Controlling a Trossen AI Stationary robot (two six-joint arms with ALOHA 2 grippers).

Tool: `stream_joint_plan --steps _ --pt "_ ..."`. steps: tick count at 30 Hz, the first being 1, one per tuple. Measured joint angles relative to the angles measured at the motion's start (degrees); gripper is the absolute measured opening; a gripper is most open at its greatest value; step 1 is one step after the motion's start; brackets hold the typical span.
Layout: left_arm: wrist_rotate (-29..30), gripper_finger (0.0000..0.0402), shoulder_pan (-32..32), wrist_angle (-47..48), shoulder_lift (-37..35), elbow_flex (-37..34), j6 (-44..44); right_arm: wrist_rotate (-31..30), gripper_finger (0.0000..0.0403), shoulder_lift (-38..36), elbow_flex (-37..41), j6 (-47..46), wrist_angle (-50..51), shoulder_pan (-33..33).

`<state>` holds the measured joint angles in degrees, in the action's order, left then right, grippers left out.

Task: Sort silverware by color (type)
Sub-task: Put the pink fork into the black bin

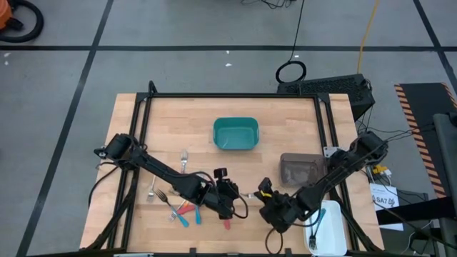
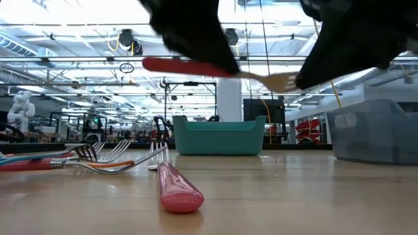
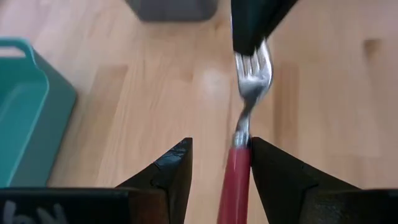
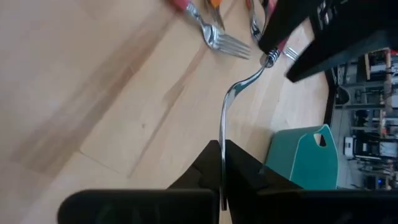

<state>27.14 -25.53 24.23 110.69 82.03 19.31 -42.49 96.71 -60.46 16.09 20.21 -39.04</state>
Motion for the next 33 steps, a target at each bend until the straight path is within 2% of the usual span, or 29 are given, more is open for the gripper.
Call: stream_joint_plan --steps 5,10,17,21,33 --pt "0.82 0.0161 -1.47 0.3 -0.17 5.33 -1.01 0.02 0.0001 0.09 -2.95 -4.57 5.09 -2.44" --pt "1.62 0.0161 -3.57 0.11 -0.17 8.18 -2.55 -3.05 0.0001 0.09 -6.37 -7.96 9.13 -6.18" --pt "3.04 0.0161 -5.1 -0.34 -0.17 8.4 -2.52 -4.85 0.0 0.07 -9.59 -16.7 12.4 -11.99" --pt "3.07 0.0161 -5.4 -0.35 -0.17 8.4 -0.54 -7.19 0.0 0.09 -9.71 -20.92 12.73 -15.74" --pt "4.7 0.0161 -6.34 -0.96 -0.17 8.42 4.42 -8.77 0.0 0.07 -9.71 -36.82 17.04 -23.05"
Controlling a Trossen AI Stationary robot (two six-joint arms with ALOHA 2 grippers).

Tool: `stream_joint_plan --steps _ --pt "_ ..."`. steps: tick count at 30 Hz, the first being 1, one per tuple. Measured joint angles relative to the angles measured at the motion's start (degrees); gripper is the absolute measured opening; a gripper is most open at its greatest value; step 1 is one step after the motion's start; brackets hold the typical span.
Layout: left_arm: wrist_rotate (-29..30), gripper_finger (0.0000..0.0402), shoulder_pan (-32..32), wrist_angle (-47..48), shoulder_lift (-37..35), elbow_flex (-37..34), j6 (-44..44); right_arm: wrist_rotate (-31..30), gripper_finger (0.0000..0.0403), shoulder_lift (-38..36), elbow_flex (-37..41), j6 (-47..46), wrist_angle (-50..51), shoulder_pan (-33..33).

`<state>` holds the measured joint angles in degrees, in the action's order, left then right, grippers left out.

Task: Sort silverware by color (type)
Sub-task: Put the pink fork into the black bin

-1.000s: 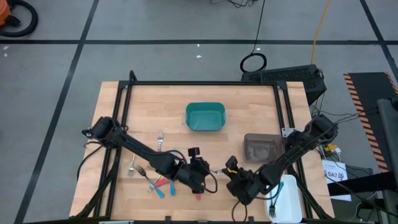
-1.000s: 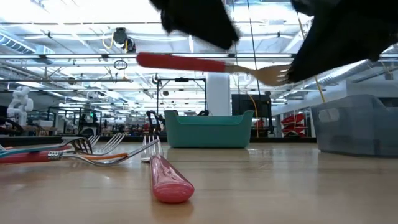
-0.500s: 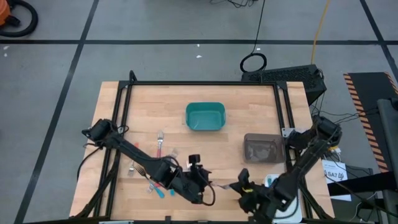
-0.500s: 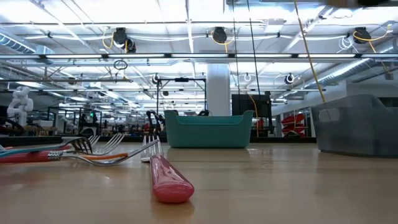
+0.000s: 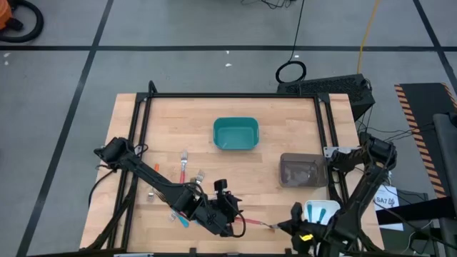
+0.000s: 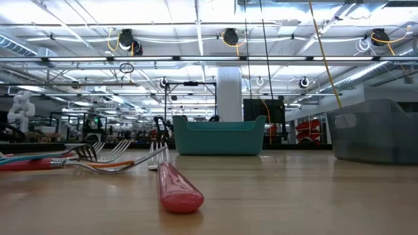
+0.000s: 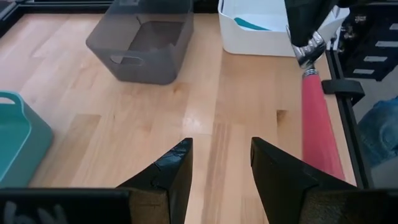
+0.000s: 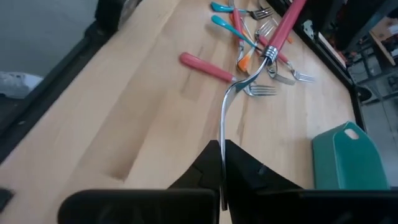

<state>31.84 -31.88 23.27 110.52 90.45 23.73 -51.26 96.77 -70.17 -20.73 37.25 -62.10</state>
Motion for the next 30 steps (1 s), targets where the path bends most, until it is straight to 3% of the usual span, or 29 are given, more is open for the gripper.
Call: stream_joint_plan --steps 11,30 --pt "0.37 0.0161 -0.39 -0.61 0.0 0.0 1.27 0.41 0.0 0.0 0.0 -9.09 11.72 -1.04" --pt "1.25 0.0161 -2.25 -0.76 0.04 -0.02 1.51 0.92 0.0002 0.0 0.0 -6.67 17.72 -1.02"
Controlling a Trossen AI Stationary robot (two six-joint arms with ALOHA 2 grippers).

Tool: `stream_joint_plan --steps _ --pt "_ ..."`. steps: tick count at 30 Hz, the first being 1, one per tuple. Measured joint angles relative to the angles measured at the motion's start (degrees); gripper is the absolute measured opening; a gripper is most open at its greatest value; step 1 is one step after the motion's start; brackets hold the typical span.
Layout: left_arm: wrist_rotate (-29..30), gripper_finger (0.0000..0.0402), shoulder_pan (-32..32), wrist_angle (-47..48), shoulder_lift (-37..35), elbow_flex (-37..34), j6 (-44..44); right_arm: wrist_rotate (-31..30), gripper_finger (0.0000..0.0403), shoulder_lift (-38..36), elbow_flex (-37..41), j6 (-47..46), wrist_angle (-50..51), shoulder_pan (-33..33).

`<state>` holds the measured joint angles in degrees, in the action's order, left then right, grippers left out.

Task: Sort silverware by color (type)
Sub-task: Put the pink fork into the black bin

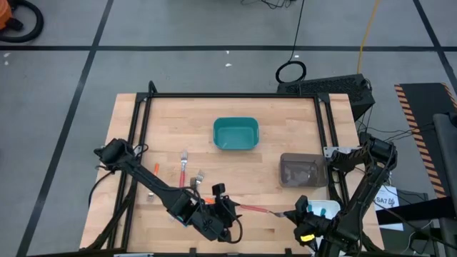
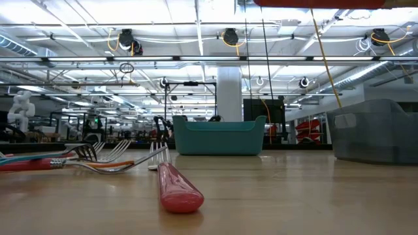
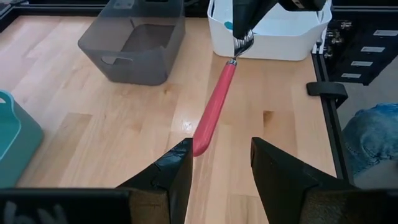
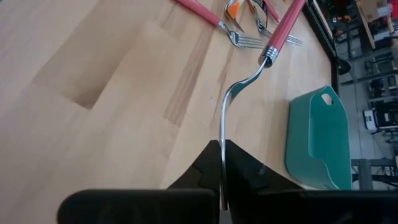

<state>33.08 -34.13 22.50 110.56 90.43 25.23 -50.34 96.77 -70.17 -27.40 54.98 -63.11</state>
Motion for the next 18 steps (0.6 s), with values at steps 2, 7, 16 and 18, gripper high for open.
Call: stream_joint_plan --steps 2,7,16,18 --pt "0.0 0.0161 0.02 -0.06 0.0 0.0 0.22 1.11 0.0002 0.0 0.0 0.0 0.49 0.0" --pt "0.0 0.0161 0.02 -0.07 0.0 0.0 0.35 1.15 0.0003 -0.01 0.0 0.0 0.81 0.0" --pt "0.01 0.0161 0.22 -0.07 0.0 0.0 0.17 1.16 0.0003 -0.02 0.0 -0.37 0.59 0.0" --pt "0.0 0.0161 0.35 -0.09 0.0 0.0 0.16 1.26 0.0003 -0.02 0.0 -0.39 0.59 0.0"
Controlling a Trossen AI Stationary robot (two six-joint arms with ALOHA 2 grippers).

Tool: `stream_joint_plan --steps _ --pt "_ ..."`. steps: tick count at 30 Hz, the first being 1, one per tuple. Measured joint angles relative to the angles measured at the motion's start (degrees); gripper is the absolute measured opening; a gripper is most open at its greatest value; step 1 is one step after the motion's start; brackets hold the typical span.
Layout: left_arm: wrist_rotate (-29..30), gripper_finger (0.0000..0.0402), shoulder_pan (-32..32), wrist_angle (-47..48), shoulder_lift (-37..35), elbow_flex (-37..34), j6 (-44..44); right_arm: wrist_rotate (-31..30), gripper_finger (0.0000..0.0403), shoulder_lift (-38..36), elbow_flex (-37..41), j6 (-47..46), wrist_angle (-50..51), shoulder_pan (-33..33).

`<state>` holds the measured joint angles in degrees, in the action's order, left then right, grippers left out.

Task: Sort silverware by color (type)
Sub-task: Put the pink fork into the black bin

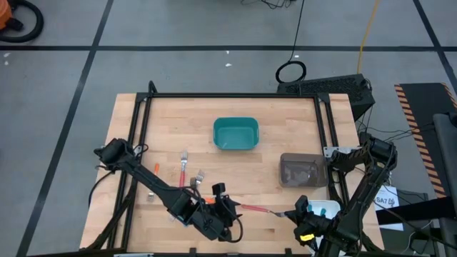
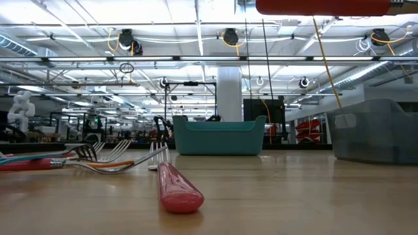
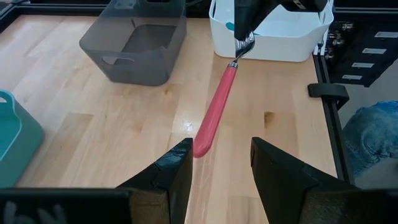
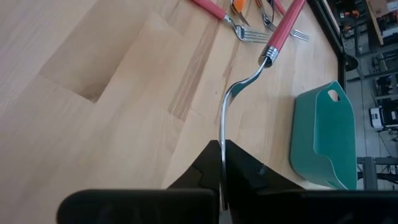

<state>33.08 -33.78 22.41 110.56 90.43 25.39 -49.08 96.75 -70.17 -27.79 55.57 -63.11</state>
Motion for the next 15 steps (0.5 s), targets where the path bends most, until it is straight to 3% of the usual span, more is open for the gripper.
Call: stream_joint_plan --steps 15 --pt "0.0 0.0161 0.61 -0.01 0.0 0.0 0.32 3.11 0.0003 0.0 0.0 0.02 0.27 0.0"
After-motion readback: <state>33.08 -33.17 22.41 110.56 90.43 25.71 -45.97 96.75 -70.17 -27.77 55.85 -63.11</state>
